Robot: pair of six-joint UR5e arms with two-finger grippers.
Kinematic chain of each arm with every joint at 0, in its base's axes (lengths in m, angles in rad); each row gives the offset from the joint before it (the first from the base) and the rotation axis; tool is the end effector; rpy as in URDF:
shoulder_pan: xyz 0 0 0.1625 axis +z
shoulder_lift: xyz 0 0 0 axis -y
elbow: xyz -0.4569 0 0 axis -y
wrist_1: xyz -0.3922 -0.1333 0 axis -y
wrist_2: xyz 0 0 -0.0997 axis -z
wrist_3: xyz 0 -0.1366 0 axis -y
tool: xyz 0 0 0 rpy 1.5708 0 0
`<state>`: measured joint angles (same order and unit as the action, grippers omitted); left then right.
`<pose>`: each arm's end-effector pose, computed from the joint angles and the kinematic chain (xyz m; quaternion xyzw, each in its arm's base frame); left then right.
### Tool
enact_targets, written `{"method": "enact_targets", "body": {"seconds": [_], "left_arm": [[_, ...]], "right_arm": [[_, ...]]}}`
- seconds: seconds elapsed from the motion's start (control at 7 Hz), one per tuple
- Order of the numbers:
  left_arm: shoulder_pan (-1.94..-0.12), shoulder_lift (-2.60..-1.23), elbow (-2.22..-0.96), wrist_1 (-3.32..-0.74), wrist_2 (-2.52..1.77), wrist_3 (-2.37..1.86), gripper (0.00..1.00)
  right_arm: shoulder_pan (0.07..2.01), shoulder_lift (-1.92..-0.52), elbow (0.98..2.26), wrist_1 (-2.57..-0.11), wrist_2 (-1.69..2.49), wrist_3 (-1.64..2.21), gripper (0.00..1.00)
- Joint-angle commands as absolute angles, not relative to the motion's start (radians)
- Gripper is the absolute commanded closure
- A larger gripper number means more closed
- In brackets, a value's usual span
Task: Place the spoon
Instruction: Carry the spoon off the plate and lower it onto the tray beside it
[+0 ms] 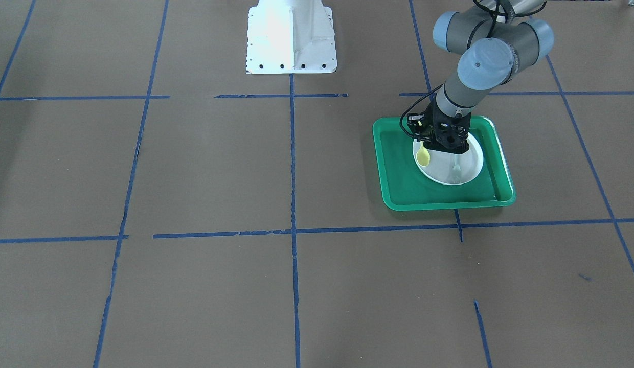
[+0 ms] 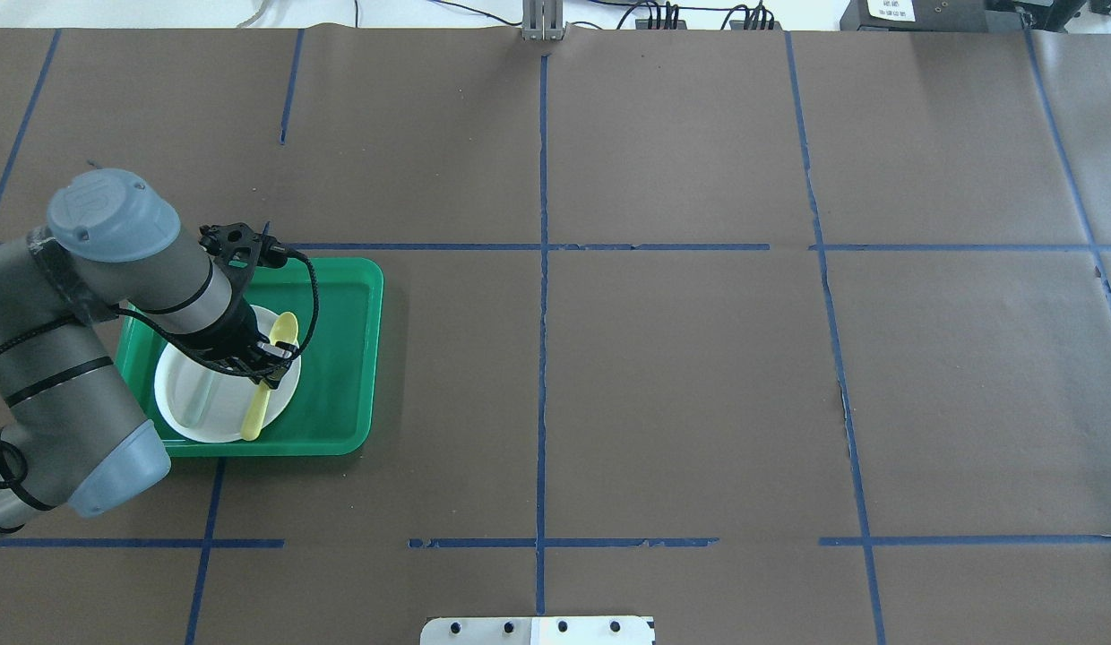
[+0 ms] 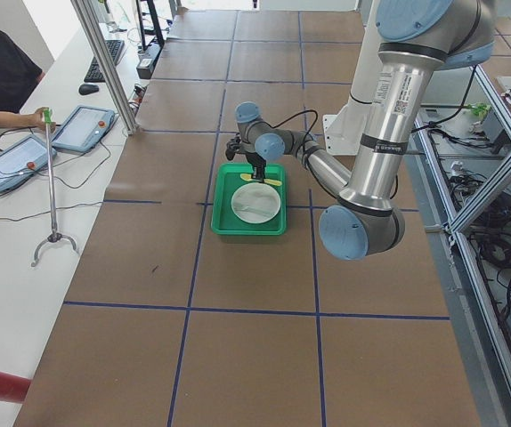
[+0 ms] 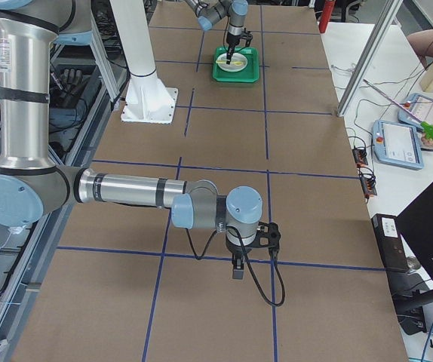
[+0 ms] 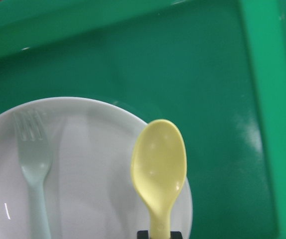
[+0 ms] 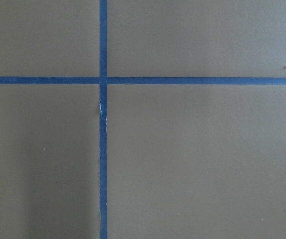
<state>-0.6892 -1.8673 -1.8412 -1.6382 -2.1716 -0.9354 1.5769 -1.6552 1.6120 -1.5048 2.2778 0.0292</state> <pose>0.4362 -0.4321 0.4205 -0.0385 0.4078 0.0678 0.9097 0.0473 -0.4551 0.7363 0.0067 -0.3463 0.0126 0.9380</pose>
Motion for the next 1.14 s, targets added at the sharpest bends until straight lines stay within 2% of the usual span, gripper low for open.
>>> {"method": "enact_targets", "body": {"seconds": [0.0, 0.43, 0.57, 0.71, 0.86, 1.0], "left_arm": [[-0.683, -1.966, -1.714, -1.711, -2.177, -1.231, 1.0], [-0.65, -1.97, -1.606, -1.88, -2.175, -1.289, 1.0], [-0.65, -1.965, -1.606, -1.9, -2.171, -1.284, 0.69], [-0.647, -1.964, -1.595, -1.917, -2.168, -1.284, 0.49], [-0.647, -1.962, -1.609, -1.921, -2.168, -1.284, 0.33], [-0.656, -1.957, -1.636, -1.918, -2.168, -1.284, 0.23]], "right_arm": [[1.577, -1.655, 1.612, -1.505, 2.276, 0.029, 0.0], [1.577, -1.655, 1.612, -1.505, 2.278, 0.029, 0.0], [1.577, -1.655, 1.611, -1.505, 2.278, 0.029, 0.0], [1.577, -1.655, 1.612, -1.505, 2.278, 0.029, 0.0], [1.577, -1.655, 1.612, -1.505, 2.278, 0.029, 0.0], [1.577, -1.655, 1.612, -1.505, 2.276, 0.029, 0.0]]}}
